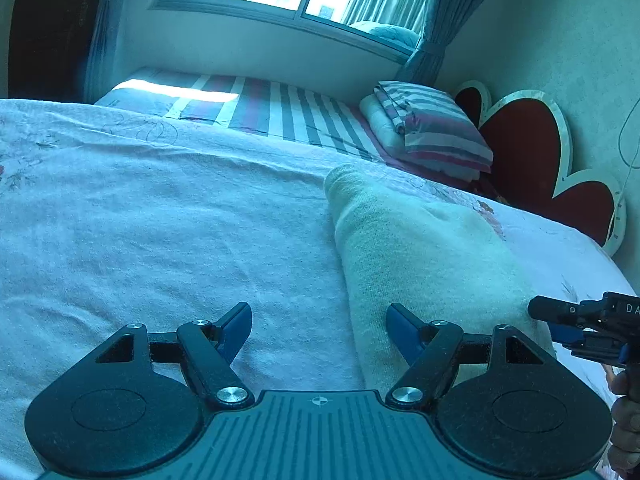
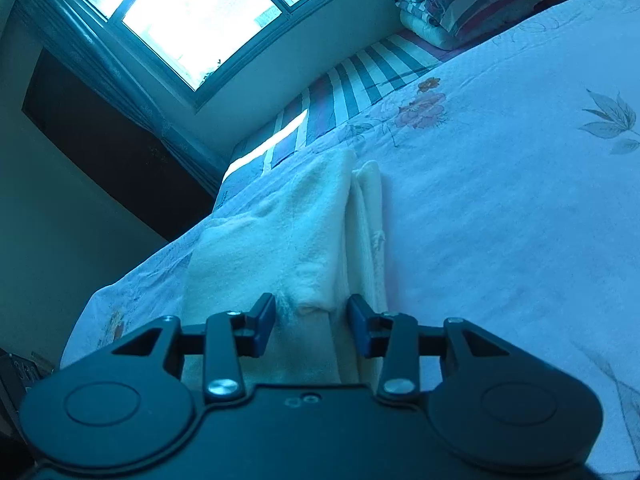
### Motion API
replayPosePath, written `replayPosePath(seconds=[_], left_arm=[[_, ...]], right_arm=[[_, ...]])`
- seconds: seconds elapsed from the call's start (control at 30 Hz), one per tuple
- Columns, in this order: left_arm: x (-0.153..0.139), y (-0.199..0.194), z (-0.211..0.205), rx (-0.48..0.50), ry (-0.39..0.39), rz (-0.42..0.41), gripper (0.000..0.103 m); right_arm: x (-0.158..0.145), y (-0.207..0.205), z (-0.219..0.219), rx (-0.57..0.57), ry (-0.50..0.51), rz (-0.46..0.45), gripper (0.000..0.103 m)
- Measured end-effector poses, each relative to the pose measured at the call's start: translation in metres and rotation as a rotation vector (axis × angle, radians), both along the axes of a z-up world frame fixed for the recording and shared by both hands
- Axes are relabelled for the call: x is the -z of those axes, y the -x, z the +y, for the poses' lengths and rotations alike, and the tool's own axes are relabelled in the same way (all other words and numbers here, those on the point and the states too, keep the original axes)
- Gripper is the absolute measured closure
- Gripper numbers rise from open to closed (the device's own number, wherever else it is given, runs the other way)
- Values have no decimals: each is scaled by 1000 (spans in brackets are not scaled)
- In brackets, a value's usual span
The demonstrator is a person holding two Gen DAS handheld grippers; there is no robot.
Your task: Fold small clothes
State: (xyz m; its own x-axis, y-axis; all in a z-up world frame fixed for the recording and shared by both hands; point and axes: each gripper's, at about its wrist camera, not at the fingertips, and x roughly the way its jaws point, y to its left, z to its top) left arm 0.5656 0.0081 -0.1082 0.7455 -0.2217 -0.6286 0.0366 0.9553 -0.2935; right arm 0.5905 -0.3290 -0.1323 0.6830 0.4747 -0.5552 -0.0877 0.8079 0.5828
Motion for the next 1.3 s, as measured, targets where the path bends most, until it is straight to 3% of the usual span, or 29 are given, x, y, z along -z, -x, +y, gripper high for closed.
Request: replayPosePath(seconds=[0.1, 0.13, 0.17, 0.3, 0.4, 0.47, 0.53, 0.57, 0.6, 0.67, 0.73, 0.83, 0.9, 0.97, 1.13, 1.3], left_arm=[[4, -1, -2, 5, -6, 9, 29], [5, -1, -2, 4, -3, 14, 29], [5, -1, -3, 2, -3, 12, 28], [-3, 3, -11, 29, -8, -32, 28], [0, 2, -30, 55, -87, -16, 28], [6, 1, -33, 42, -86, -3, 28], [0, 1, -28, 38, -71, -4, 28], [-6, 4, -26, 27, -77, -35, 28], [-11, 4, -22, 21, -80, -61, 28], [-17, -7, -16, 19, -69, -76, 28], [-18, -26, -17, 18, -71, -71, 28], [-12, -57, -27, 36, -83, -49, 28], [-2, -73, -34, 56, -95, -21, 27], [4, -81, -37, 48, -118, -7, 12], [2, -80, -36, 59, -118, 0, 12], [-10, -67, -35, 62, -139, -11, 12]], right_arm=[[2, -4, 7, -27, 9, -1, 56], [1, -5, 11, -47, 18, -3, 63], [0, -5, 15, -76, 26, -9, 87], [-25, 12, 11, -85, 34, -102, 88], [-16, 11, 5, -78, 50, -45, 87], [8, 0, 6, -84, 53, 35, 88], [6, 2, -1, -65, 17, 33, 86], [-1, 7, -4, -48, 17, 9, 80], [-9, 13, -5, -25, 40, -30, 75], [-25, 19, -6, 1, 94, -115, 74], [-31, 9, -1, -14, 110, -139, 71], [-34, -16, 24, -82, 220, -185, 72], [-23, -36, 38, -109, 322, -142, 76], [-11, -46, 45, -119, 411, -143, 77], [-18, -43, 51, -124, 423, -129, 76], [-35, -19, 50, -131, 446, -189, 73]])
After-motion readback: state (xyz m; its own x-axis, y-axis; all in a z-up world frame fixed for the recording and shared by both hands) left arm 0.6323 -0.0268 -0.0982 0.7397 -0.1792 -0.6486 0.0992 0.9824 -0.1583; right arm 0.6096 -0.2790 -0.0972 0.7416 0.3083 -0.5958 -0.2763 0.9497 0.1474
